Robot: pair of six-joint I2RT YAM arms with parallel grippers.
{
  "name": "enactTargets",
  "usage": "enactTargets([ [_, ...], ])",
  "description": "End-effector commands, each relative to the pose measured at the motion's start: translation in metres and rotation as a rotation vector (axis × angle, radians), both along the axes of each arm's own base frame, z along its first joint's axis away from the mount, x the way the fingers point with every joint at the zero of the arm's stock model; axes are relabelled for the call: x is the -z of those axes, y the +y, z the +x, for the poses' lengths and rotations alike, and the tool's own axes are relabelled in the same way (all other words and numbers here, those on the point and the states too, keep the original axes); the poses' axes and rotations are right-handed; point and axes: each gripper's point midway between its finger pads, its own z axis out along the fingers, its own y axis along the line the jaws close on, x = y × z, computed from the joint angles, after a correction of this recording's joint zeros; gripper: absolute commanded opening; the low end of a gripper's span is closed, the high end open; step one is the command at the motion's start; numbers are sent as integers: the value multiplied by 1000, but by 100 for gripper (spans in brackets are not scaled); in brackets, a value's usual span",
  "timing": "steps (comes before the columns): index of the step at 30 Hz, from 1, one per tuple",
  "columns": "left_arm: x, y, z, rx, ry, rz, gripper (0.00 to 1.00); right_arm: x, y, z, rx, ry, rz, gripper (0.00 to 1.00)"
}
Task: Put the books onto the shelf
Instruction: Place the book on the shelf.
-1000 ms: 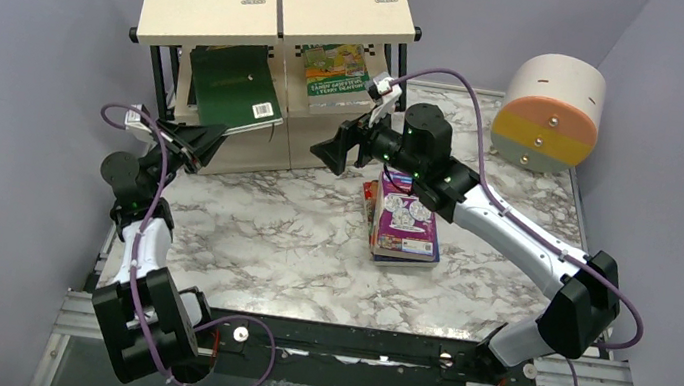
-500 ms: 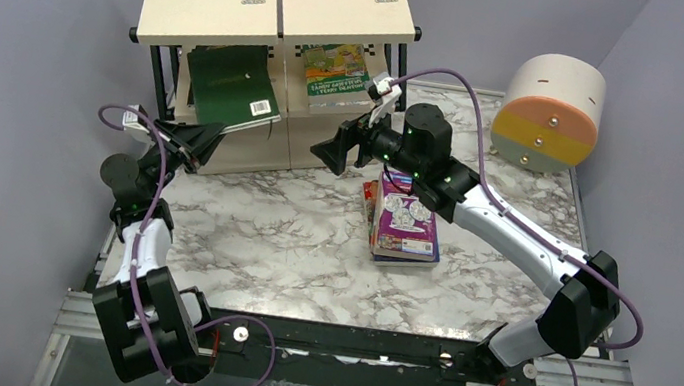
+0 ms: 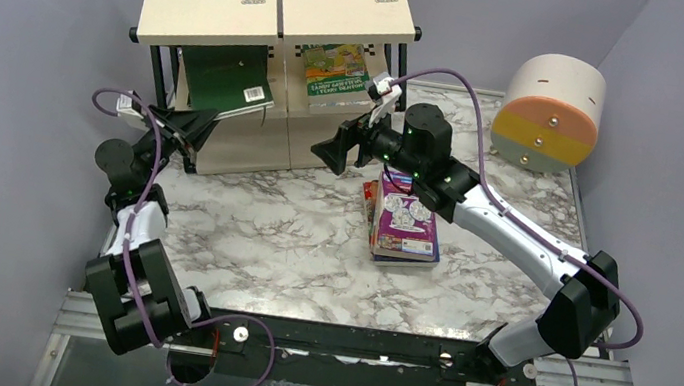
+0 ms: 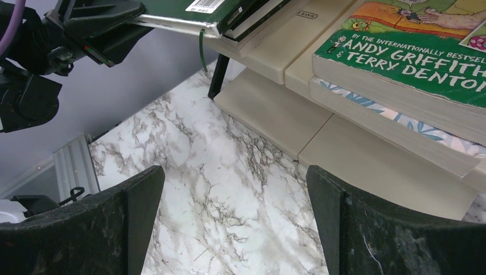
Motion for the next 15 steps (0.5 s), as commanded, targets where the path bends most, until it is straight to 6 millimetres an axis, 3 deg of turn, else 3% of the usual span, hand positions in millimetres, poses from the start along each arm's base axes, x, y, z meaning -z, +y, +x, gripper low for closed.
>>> enactTargets([
  [1, -33, 0, -3, 6, -181, 124, 0, -7, 3, 6, 19, -38, 6, 92],
  [15, -33, 6, 10, 46, -233, 149, 0, 3, 8, 12, 20, -26, -9, 92],
])
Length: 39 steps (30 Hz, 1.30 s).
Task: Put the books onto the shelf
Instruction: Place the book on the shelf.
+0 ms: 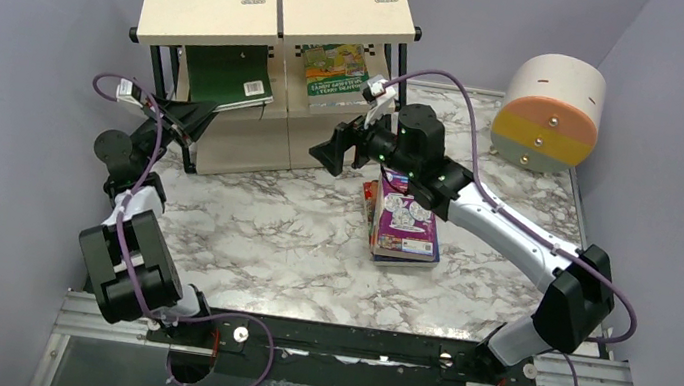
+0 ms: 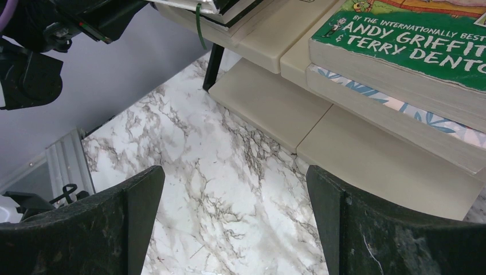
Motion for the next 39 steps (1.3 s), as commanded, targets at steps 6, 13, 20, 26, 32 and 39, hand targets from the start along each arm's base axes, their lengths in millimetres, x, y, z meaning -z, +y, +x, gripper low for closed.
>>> enactTargets([
  [6, -27, -1, -6, 19, -174, 85, 0, -10, 6, 7, 14, -43, 10, 92],
  [13, -24, -1, -5, 23, -153, 77, 0, -16, 8, 9, 10, -50, 15, 92],
  [20, -18, 1, -3, 23, -122, 68, 22, -21, 11, 10, 0, -56, 24, 92],
  [26, -14, 2, -2, 24, -109, 63, 31, -19, 13, 11, -2, -53, 23, 92],
  [32, -2, 1, -5, 12, -76, 52, 49, -25, 20, 11, -24, -55, 37, 92],
  [39, -1, 0, -11, 8, -76, 55, 52, -40, 43, 6, -67, -81, 59, 92],
])
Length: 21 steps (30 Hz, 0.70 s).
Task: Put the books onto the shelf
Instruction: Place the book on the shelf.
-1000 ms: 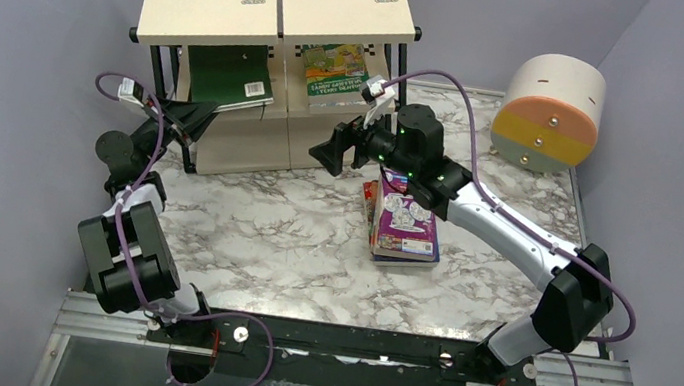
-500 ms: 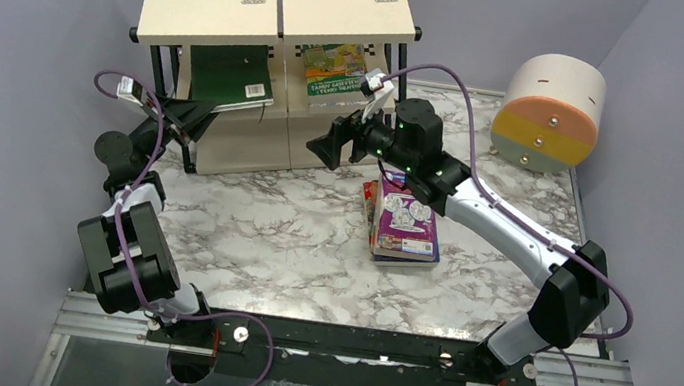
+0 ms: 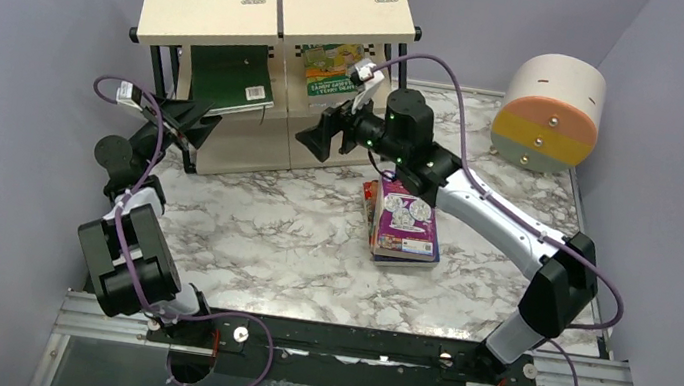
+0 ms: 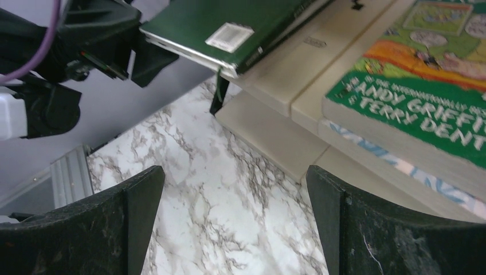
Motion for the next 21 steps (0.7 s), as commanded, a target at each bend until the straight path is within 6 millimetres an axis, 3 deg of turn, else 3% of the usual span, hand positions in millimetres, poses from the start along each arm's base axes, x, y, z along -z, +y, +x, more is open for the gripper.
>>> enactTargets([
  [1, -9, -3, -10, -13, -65, 51, 52, -24, 25, -8, -59, -52, 38, 92],
  [9, -16, 6, -20, -114, -90, 19, 52, -30, 53, -4, -92, -47, 69, 92],
  [21, -31, 5, -23, -100, -111, -22, 52, -22, 83, 8, -95, 35, 85, 92],
])
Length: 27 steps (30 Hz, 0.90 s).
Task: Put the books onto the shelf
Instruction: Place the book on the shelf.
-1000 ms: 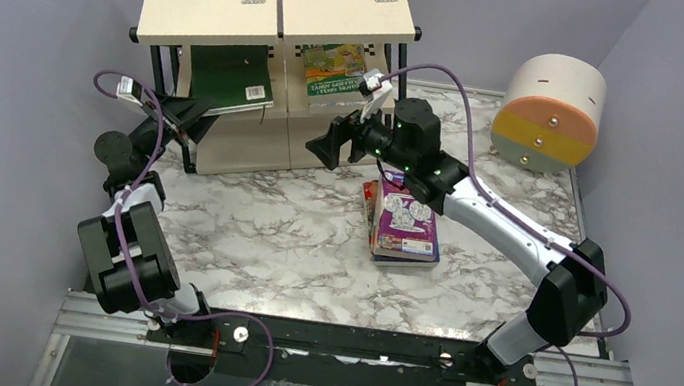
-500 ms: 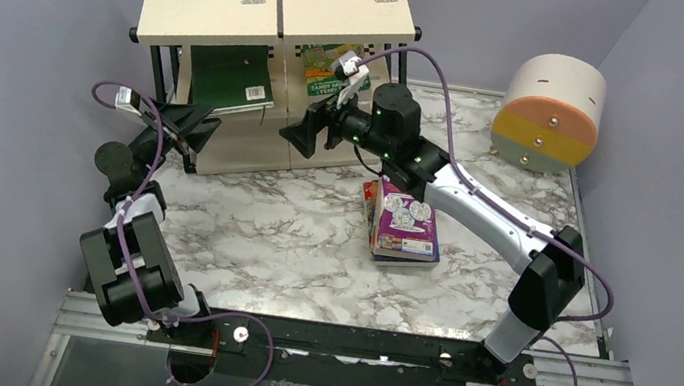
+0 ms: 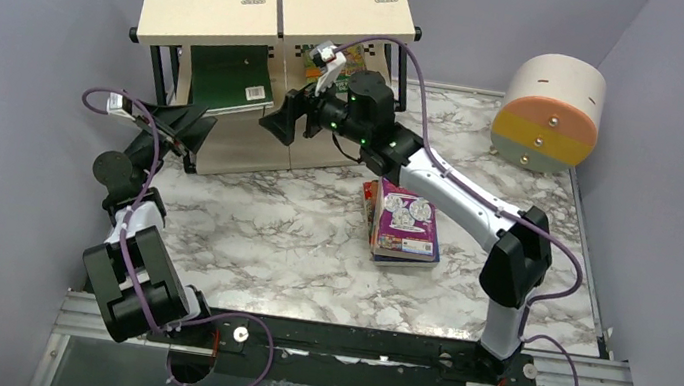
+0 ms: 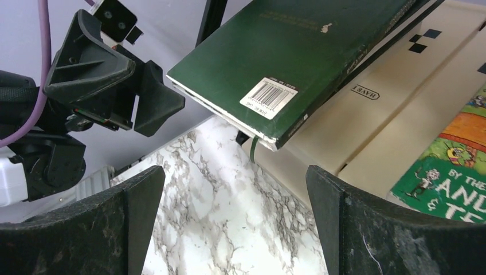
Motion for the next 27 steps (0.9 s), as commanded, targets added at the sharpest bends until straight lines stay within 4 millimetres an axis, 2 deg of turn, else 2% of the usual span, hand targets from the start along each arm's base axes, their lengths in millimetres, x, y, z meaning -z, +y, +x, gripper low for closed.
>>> enactTargets([
  [1, -18, 3, -3, -20, -70, -2, 52, -6, 13, -2, -17, 21, 23, 92],
  [27, -20, 7, 1, -8, -83, -40, 52, 0, 31, 9, -29, 39, 20, 92],
])
